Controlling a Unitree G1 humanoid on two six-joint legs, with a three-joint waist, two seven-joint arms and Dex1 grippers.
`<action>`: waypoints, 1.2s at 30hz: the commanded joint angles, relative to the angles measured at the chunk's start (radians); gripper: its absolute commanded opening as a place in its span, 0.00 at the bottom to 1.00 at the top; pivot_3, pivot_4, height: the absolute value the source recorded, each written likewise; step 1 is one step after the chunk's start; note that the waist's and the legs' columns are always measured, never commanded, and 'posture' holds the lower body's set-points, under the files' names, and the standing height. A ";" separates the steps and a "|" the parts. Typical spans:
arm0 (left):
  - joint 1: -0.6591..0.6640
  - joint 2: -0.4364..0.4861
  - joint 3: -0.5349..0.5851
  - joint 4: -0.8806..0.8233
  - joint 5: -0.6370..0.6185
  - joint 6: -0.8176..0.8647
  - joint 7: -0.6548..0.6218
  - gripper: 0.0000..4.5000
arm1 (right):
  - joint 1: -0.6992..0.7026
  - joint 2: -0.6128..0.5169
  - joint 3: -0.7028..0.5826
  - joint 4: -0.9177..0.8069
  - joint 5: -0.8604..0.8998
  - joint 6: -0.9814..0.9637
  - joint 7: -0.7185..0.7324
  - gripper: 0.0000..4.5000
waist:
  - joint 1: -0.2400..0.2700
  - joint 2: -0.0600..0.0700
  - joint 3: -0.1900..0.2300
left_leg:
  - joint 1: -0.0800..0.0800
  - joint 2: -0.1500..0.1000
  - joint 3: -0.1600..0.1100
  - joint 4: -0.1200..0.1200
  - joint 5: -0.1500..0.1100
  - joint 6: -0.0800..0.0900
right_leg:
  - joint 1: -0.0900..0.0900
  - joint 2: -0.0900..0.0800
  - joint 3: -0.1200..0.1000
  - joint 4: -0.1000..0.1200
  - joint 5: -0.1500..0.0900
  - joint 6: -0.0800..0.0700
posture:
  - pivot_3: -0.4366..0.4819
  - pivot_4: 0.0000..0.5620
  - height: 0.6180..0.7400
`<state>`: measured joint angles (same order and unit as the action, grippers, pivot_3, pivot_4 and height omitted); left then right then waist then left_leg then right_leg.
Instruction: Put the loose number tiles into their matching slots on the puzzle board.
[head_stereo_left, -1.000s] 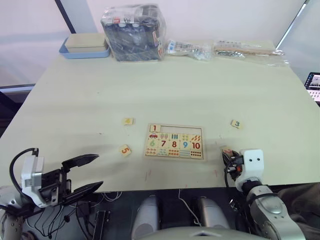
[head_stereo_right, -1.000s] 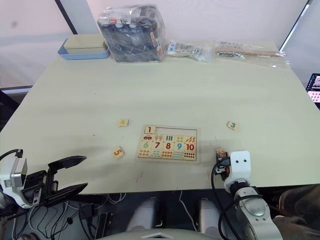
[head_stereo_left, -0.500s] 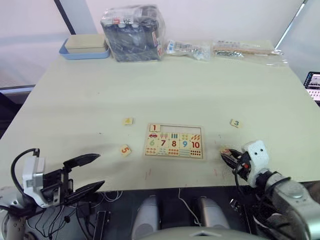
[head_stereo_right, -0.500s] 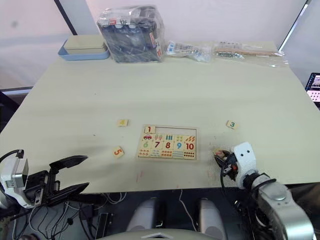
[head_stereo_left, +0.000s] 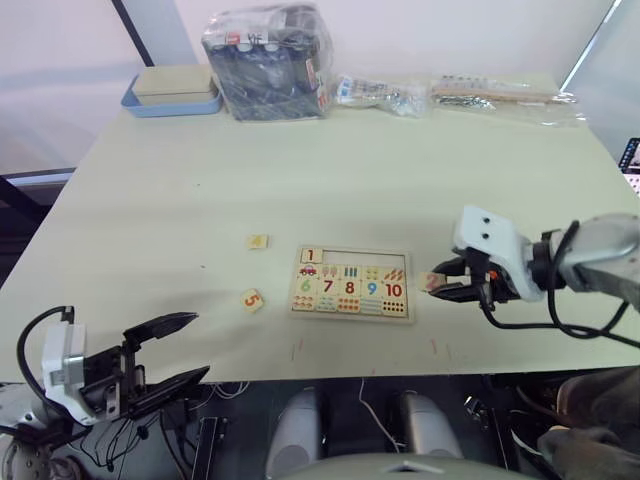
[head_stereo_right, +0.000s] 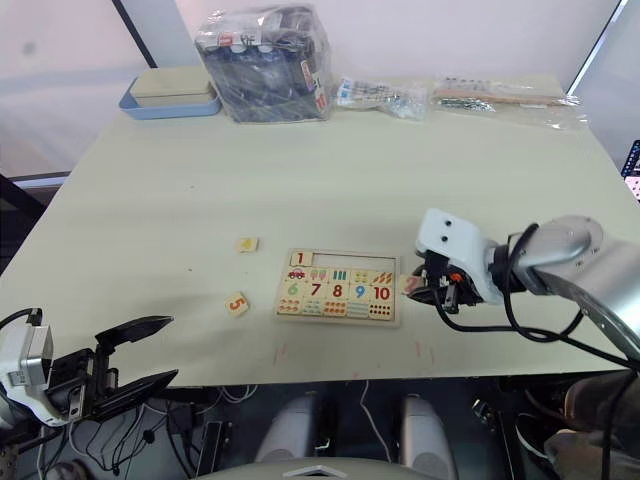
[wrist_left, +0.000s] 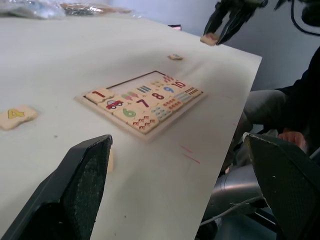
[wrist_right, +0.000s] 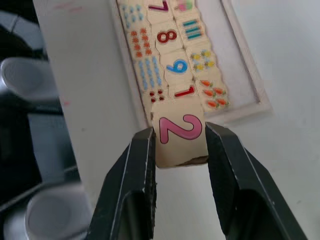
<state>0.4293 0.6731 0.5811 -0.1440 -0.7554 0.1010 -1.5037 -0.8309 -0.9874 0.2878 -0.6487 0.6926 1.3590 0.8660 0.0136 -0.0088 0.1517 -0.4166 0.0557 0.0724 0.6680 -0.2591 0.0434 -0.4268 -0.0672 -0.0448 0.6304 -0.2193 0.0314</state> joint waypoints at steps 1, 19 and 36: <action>0.015 -0.011 0.037 -0.042 -0.029 -0.008 0.025 1.00 | -0.179 0.089 0.118 0.071 -0.029 0.080 -0.018 0.20 | -0.001 0.000 0.000 | 0.000 0.000 0.000 0.000 0.000 0.000 | 0.000 0.000 0.000 0.001 0.000 0.000 | 0.48 0.27 1.00; 0.046 -0.048 0.048 -0.075 -0.040 -0.017 0.098 1.00 | -0.481 0.526 0.494 0.758 -0.393 -0.280 0.081 0.20 | 0.005 -0.001 0.000 | -0.001 -0.002 0.001 0.001 0.000 0.000 | -0.002 0.001 -0.004 0.011 -0.002 -0.003 | 0.48 0.27 1.00; 0.053 -0.052 0.075 -0.057 -0.046 -0.030 0.118 1.00 | -0.483 0.749 0.531 1.064 -0.605 -0.423 0.213 0.20 | 0.003 0.000 0.000 | -0.002 -0.002 -0.002 0.000 0.002 -0.003 | -0.002 0.002 -0.010 0.012 -0.003 -0.004 | 0.48 0.27 1.00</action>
<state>0.4747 0.6223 0.6252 -0.1851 -0.7819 0.0813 -1.3902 -1.2848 -0.2444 0.8376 0.4140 0.1130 0.9544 1.0667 0.0167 -0.0093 0.1512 -0.4188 0.0538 0.0702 0.6681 -0.2572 0.0402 -0.4288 -0.0648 -0.0543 0.6420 -0.2220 0.0273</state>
